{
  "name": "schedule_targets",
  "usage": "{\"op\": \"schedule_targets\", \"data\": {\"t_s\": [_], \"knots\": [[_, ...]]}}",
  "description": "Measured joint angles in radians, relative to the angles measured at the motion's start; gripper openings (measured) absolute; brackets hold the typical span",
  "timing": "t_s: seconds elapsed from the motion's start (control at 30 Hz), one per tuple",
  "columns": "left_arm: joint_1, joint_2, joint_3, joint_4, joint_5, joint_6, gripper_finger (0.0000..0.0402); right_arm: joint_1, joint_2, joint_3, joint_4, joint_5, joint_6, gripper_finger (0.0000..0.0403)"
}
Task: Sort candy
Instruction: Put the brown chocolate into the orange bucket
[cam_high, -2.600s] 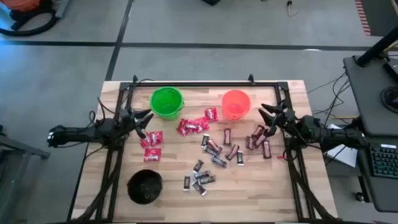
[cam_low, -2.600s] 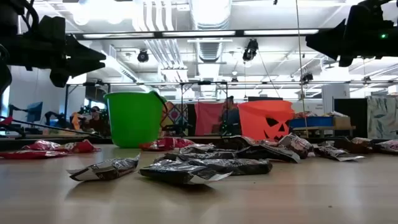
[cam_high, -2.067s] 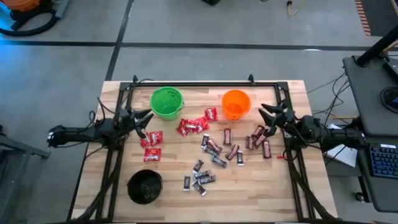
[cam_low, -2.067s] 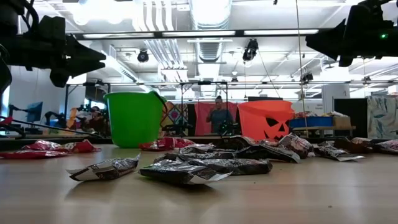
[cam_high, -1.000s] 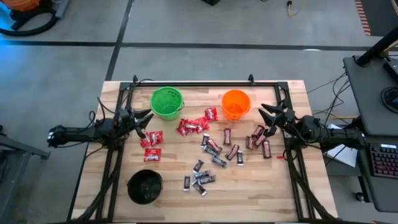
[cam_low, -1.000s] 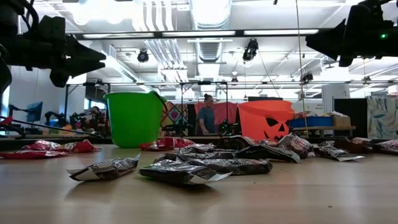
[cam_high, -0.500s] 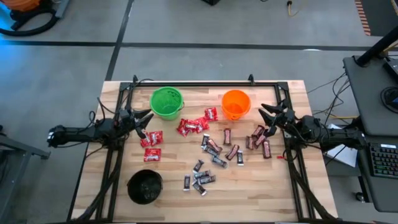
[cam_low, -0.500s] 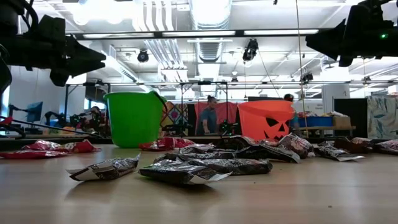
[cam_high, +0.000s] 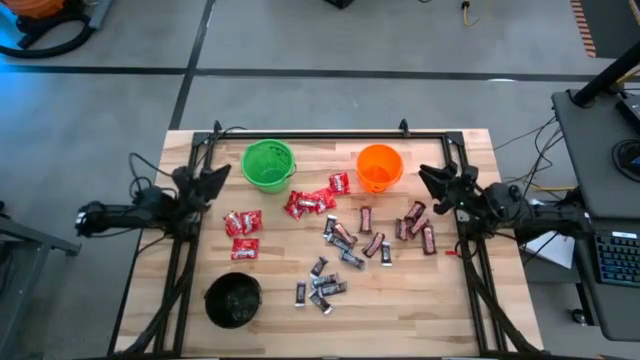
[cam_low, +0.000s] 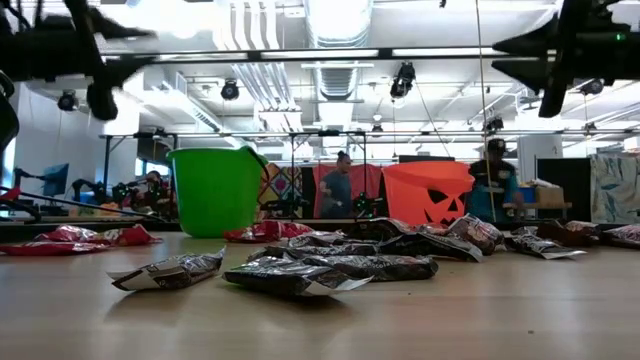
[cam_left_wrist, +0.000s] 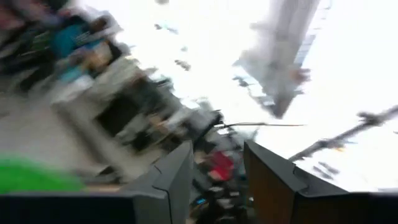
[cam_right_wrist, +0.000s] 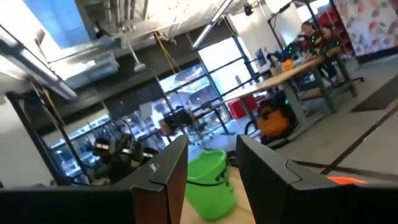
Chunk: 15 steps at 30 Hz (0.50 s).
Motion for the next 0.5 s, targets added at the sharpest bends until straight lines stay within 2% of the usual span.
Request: {"op": "schedule_targets", "data": {"t_s": [0.1, 0.2, 0.27, 0.37, 0.5], "knots": [[0.000, 0.052, 0.060, 0.005, 0.051, 0.055, 0.0127, 0.000, 0.088, 0.081, -0.011, 0.001, -0.020, 0.0130], [0.000, 0.144, 0.159, -0.124, 0.052, 0.055, 0.0127, -0.001, 0.188, 0.193, -0.133, 0.008, -0.011, 0.0130], [0.000, 0.217, 0.243, -0.296, 0.053, 0.023, 0.0127, -0.001, 0.258, 0.293, -0.310, 0.008, 0.035, 0.0130], [0.000, 0.332, 0.388, -0.616, 0.058, -0.107, 0.0127, -0.001, 0.360, 0.451, -0.639, 0.003, 0.184, 0.0130], [0.000, 0.477, 0.557, -0.978, 0.128, -0.270, 0.0127, -0.001, 0.496, 0.649, -1.063, -0.093, 0.466, 0.0130]]}}
